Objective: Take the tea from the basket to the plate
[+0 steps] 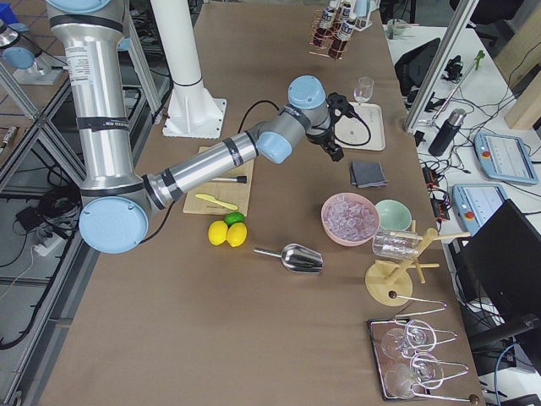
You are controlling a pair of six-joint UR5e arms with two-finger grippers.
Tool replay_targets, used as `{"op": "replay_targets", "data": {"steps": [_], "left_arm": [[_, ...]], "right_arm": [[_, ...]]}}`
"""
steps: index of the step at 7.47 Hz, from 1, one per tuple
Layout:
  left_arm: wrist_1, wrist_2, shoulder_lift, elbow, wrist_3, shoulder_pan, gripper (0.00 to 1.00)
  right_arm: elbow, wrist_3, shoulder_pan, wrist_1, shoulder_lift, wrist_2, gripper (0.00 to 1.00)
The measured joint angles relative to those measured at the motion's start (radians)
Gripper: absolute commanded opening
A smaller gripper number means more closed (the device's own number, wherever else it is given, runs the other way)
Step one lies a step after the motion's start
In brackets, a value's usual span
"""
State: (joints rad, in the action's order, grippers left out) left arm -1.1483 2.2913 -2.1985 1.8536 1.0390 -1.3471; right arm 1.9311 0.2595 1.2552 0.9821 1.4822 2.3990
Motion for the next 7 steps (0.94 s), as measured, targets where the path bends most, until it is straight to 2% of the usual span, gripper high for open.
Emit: {"op": "replay_targets", "data": {"steps": [2,4,5,6,7], "left_arm": [[0.002,-0.012,-0.057,0.069,-0.151,0.128,0.00],[0.002,-0.081,-0.156,0.082,-0.289,0.278,0.00],[0.002,-0.126,-0.207,0.079,-0.356,0.354,0.00],[0.004,-0.173,-0.256,0.078,-0.428,0.431,0.00],[0.015,-0.208,-0.303,0.077,-0.489,0.502,0.00]], "right_arm": [[-0.071,0.114,-0.007,-0.263,0.003,-0.010,0.99],[-0.140,0.233,-0.038,-0.506,0.002,-0.048,0.99],[-0.147,0.296,-0.076,-0.576,-0.004,-0.083,0.99],[-0.144,0.334,-0.130,-0.613,-0.013,-0.159,0.99],[-0.139,0.350,-0.212,-0.644,-0.022,-0.274,0.99]]}}
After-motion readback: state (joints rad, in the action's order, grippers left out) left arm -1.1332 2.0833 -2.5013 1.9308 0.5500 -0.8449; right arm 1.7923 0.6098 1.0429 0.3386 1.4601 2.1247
